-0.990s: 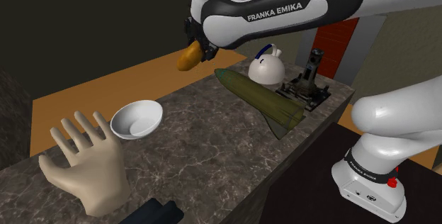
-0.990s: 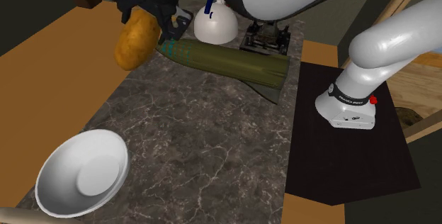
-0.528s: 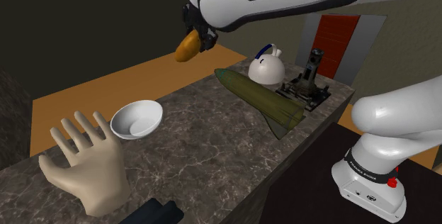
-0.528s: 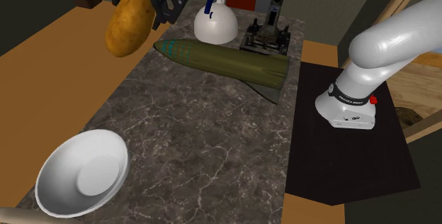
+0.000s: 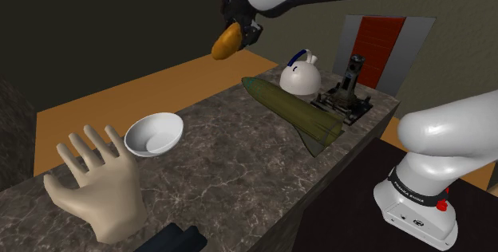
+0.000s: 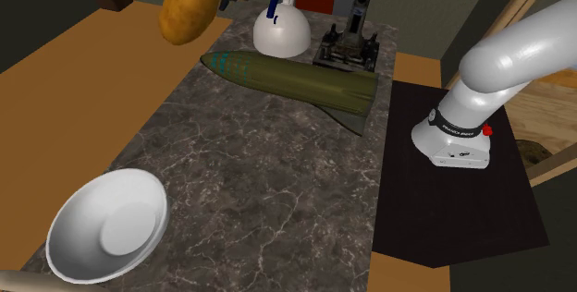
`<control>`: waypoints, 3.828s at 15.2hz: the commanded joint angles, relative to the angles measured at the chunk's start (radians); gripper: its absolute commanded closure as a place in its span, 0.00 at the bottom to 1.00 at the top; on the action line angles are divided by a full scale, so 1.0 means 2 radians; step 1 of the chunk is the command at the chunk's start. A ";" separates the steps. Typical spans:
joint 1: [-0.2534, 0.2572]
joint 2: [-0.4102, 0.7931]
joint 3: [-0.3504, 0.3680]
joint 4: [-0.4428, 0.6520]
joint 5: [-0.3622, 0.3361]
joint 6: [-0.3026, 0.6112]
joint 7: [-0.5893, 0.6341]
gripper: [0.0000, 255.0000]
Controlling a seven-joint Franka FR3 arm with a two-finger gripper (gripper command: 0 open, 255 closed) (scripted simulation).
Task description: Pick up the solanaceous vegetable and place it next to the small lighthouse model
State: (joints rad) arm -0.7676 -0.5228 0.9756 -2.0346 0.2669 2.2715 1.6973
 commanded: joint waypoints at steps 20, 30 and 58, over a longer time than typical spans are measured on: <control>0.089 -0.107 -0.324 -0.187 0.056 -0.005 -0.292 1.00; 0.069 -0.088 -0.447 -0.186 0.039 -0.022 -0.420 1.00; 0.059 0.002 -0.586 -0.211 0.058 0.049 -0.605 1.00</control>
State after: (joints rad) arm -0.6523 -0.5235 -0.1955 -2.4470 0.3779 2.3555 0.4941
